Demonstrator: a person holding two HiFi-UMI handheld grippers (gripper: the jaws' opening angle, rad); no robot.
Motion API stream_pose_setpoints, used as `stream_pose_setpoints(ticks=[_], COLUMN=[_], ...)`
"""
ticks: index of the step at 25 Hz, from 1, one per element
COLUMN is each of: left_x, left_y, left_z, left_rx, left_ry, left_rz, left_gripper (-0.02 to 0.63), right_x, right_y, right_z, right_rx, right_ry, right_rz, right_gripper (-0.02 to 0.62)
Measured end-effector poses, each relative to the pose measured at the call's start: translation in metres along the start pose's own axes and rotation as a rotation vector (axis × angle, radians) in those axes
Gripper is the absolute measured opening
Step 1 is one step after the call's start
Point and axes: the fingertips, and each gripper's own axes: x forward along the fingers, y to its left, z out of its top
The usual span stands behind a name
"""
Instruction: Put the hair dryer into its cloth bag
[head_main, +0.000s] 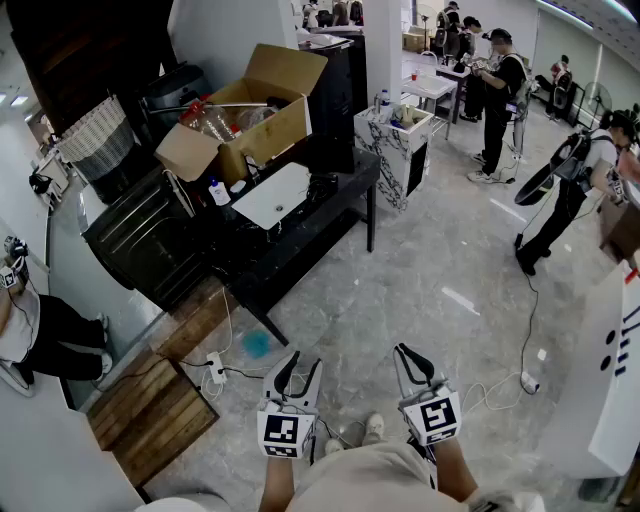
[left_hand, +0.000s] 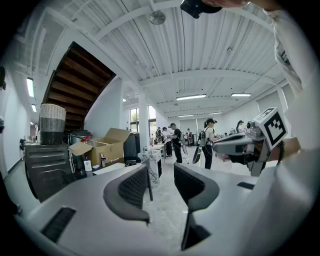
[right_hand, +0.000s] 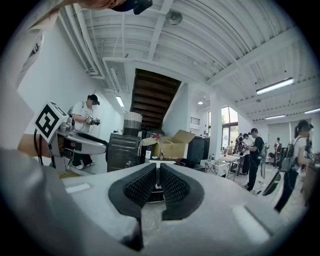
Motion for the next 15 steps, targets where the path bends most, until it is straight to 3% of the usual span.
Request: stream_pose_setpoints(ticks=[15], left_x=[0.065], left_y=[-0.051], left_z=[0.007], left_rx=[-0.011], left_ry=[0.037], left_rz=[0.04], left_gripper=[0.163], right_x=[0.008], right_y=[-0.073], right_z=[-0.016], right_rx=[0.051], right_ry=[0.006], right_rz=[0.052], right_gripper=[0.015])
